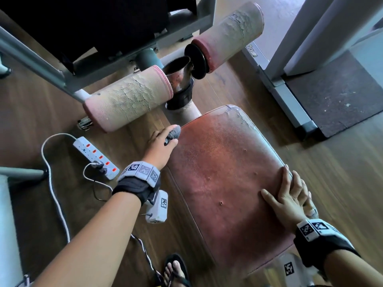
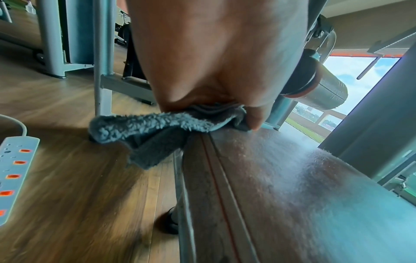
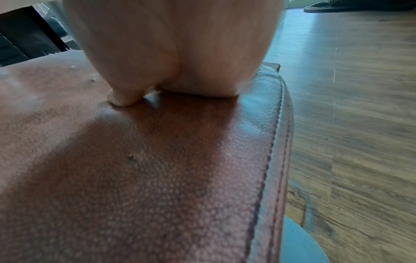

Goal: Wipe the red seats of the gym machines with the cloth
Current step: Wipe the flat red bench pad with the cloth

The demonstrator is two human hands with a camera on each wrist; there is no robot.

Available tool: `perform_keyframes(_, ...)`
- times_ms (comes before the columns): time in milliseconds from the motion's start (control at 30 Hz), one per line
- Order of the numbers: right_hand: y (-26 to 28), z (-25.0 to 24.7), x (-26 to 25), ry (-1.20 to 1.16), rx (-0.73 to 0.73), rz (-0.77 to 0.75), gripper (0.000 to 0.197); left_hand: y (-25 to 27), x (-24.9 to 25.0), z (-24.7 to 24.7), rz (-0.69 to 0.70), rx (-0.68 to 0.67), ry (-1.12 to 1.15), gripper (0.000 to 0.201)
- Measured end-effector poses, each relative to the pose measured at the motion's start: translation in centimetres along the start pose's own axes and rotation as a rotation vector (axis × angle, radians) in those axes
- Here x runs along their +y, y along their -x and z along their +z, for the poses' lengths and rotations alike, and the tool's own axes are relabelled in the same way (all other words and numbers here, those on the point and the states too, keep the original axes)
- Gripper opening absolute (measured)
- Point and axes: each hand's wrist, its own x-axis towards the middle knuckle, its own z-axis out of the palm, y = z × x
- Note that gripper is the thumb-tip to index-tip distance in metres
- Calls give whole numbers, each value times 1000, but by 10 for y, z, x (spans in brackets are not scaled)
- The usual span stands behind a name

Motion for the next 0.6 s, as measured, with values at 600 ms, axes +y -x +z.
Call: perform_keyframes(600, 6, -6, -10, -16, -4, 16, 101, 102, 4, 76, -131, 528, 463, 58)
